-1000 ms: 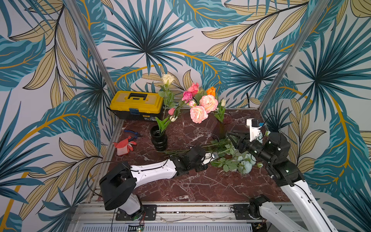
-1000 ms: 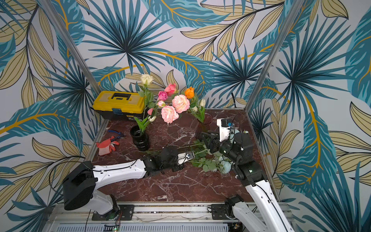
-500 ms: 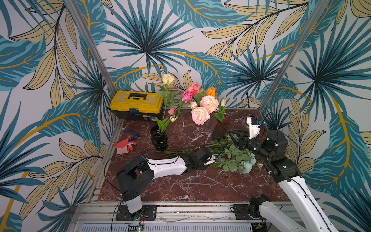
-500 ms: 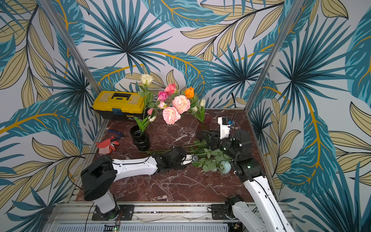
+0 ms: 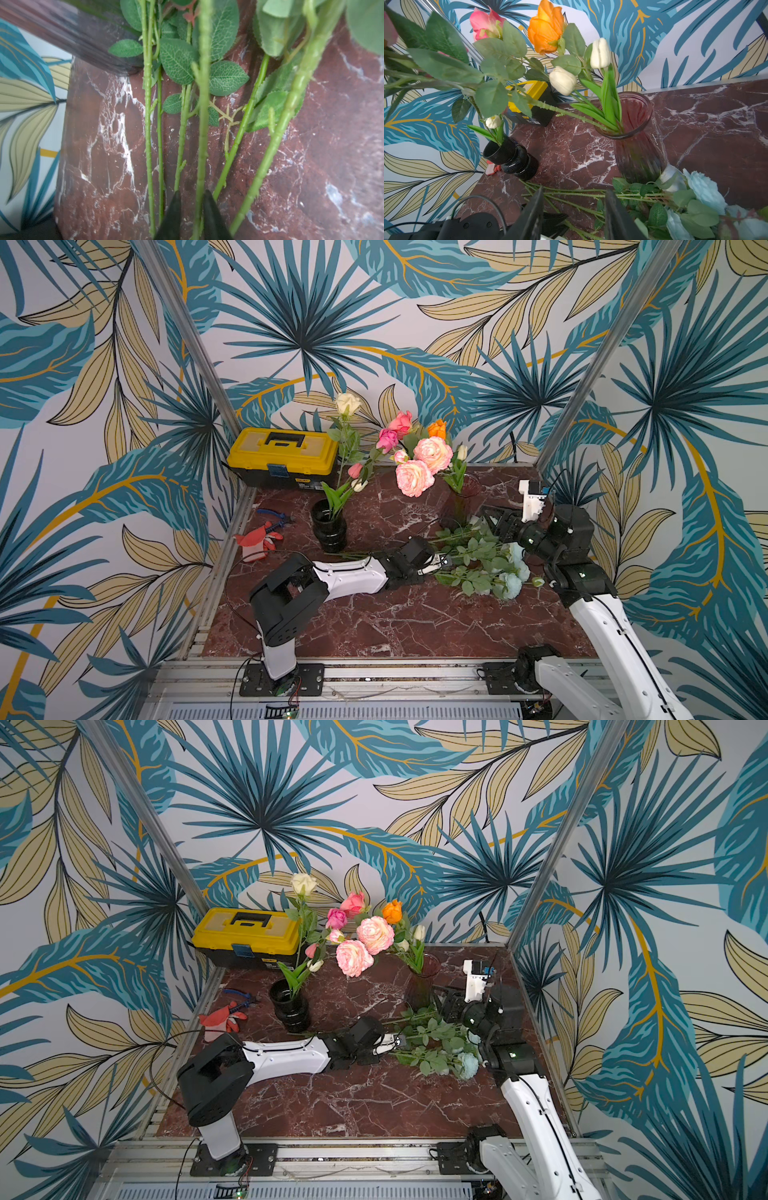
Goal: Pick out blue flowers from the vase
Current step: Place the flower at the center of the board.
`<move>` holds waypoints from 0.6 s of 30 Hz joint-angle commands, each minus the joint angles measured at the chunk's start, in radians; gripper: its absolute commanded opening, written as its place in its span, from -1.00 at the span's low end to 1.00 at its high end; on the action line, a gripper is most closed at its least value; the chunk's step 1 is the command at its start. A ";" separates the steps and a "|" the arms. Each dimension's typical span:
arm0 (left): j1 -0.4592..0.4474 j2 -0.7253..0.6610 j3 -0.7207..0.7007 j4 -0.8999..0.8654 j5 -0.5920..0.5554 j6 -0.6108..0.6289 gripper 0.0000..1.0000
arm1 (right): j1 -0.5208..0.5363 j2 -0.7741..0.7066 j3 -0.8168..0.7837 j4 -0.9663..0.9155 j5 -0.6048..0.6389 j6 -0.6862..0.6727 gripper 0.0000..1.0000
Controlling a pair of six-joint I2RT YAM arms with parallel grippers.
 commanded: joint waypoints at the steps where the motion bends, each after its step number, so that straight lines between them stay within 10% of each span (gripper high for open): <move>1: 0.005 -0.015 -0.007 0.003 0.001 -0.019 -0.32 | -0.034 0.002 -0.030 0.044 -0.027 0.024 -0.03; 10: 0.050 -0.161 -0.065 0.012 0.076 -0.184 -0.10 | -0.130 0.065 -0.025 0.018 0.004 -0.016 0.00; 18: 0.222 -0.509 -0.242 0.167 0.237 -0.447 0.20 | -0.162 0.132 -0.059 0.054 0.385 -0.157 0.11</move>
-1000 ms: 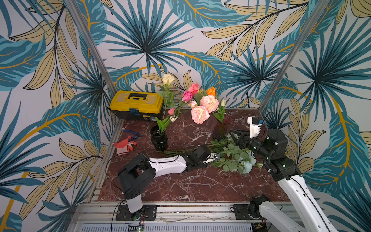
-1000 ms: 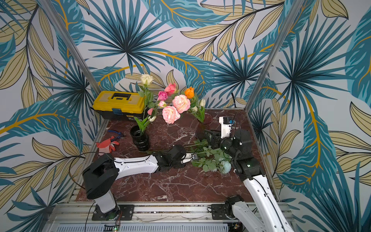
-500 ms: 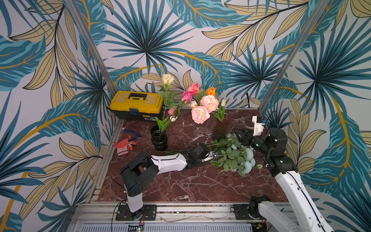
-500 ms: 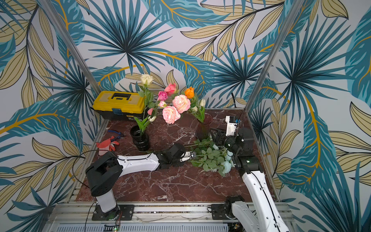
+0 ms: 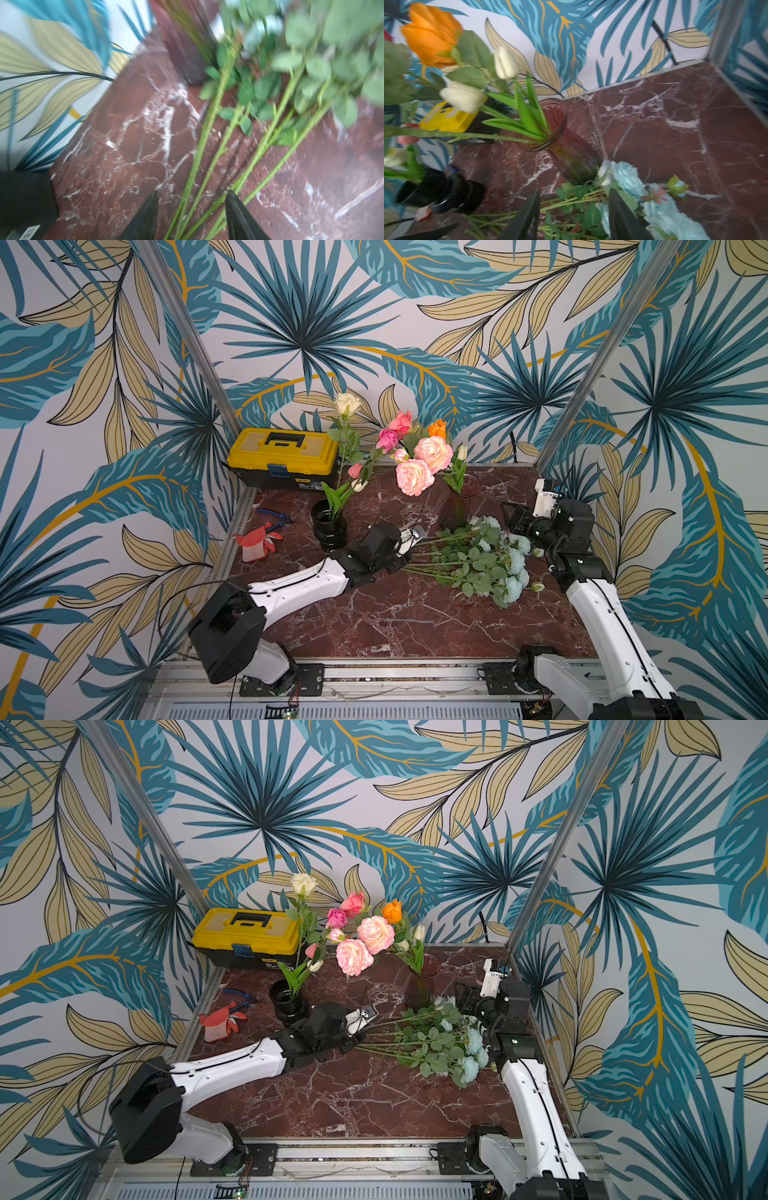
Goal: Pick out blue flowers from the vase
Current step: Place the flower at the center of the board.
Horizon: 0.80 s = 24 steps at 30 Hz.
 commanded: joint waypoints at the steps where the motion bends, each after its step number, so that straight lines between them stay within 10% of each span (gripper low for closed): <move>1: 0.080 -0.128 -0.078 0.106 0.093 -0.175 0.26 | -0.012 0.024 -0.045 0.053 0.222 -0.087 0.15; 10: 0.503 -0.350 -0.304 0.210 -0.012 -0.481 0.99 | -0.042 0.108 -0.229 0.408 0.570 -0.120 0.77; 24: 0.788 -0.368 -0.474 0.345 -0.304 -0.453 0.99 | -0.161 0.358 -0.210 0.605 0.455 -0.061 0.99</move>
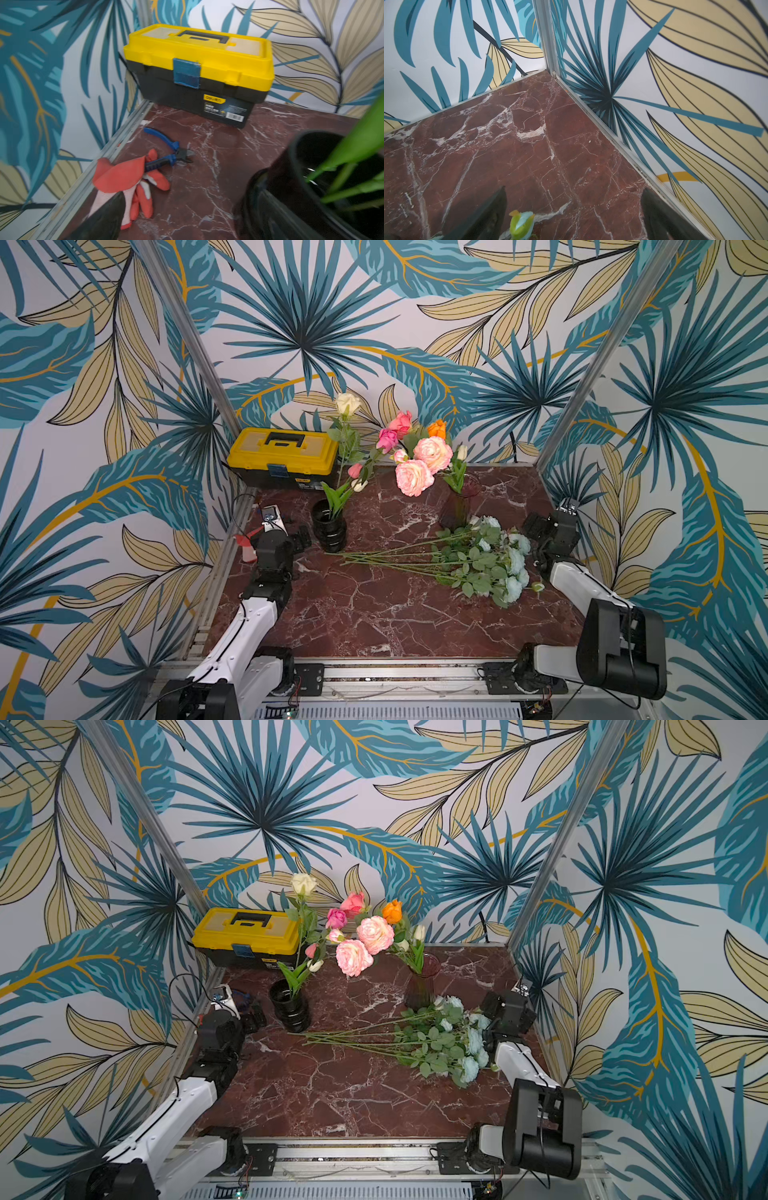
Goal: Pick out blue flowers from the vase
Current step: Place the flower at the center of the board, then reset both arms
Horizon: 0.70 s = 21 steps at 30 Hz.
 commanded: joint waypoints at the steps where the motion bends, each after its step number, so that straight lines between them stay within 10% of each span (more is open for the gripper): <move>1: 0.038 0.059 -0.031 0.110 -0.083 0.018 0.99 | -0.007 -0.002 -0.015 0.105 -0.110 0.023 0.99; 5: 0.047 0.221 -0.048 0.210 -0.052 0.036 0.99 | -0.005 -0.032 -0.031 0.102 -0.316 0.043 0.99; 21: 0.055 0.463 0.042 0.400 0.234 0.116 0.99 | 0.009 -0.062 -0.092 0.135 -0.516 -0.033 0.99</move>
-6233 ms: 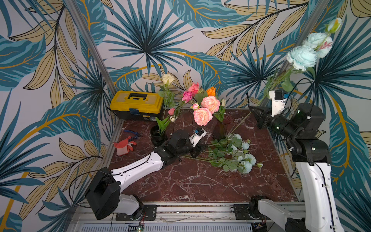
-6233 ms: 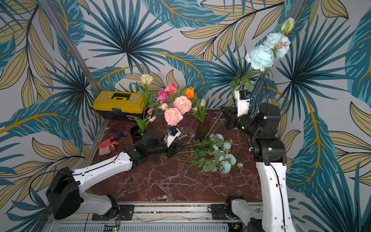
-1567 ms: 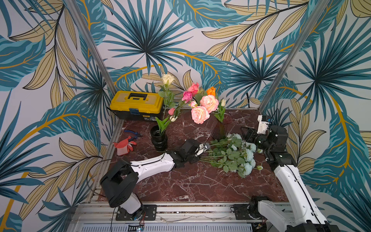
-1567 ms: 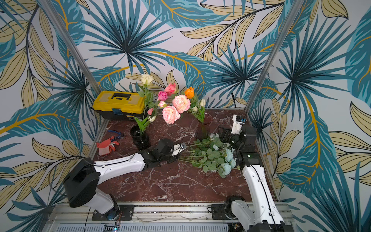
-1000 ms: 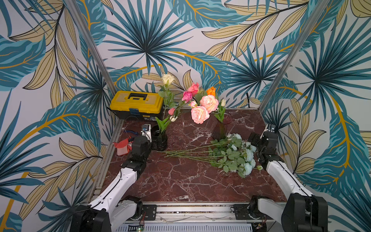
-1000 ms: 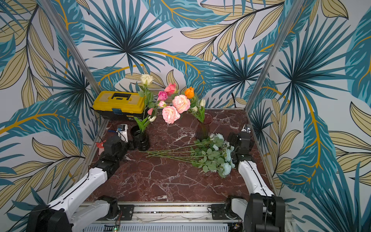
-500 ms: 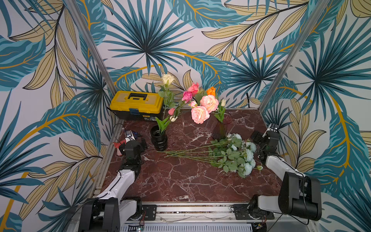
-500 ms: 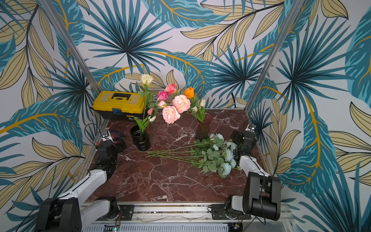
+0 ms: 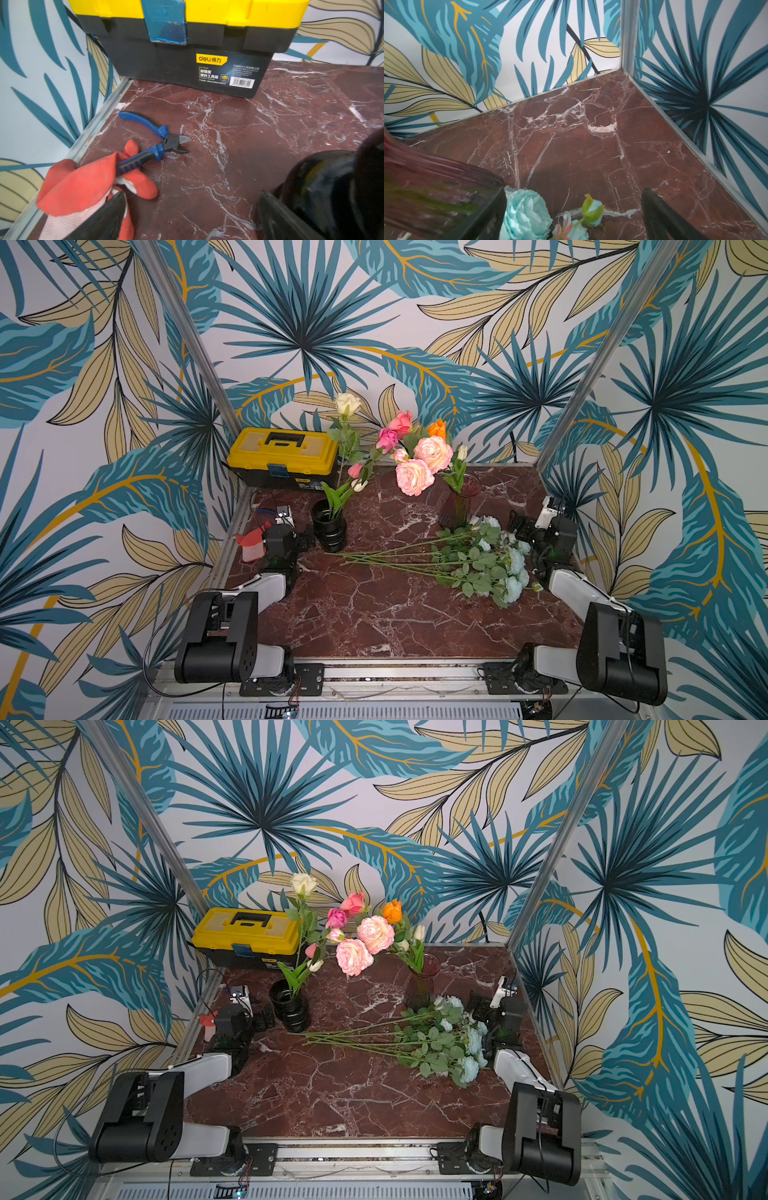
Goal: Pick out blue flowers from the vase
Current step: Reset both arms
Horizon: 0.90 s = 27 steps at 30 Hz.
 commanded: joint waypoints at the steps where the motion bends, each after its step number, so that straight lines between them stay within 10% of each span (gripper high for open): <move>1: 0.007 0.065 0.030 0.087 0.076 0.025 0.99 | 0.015 -0.010 -0.011 -0.006 -0.099 -0.013 0.99; 27: 0.004 0.085 0.033 0.100 0.068 0.030 0.99 | 0.228 0.211 -0.170 0.420 0.088 -0.152 0.99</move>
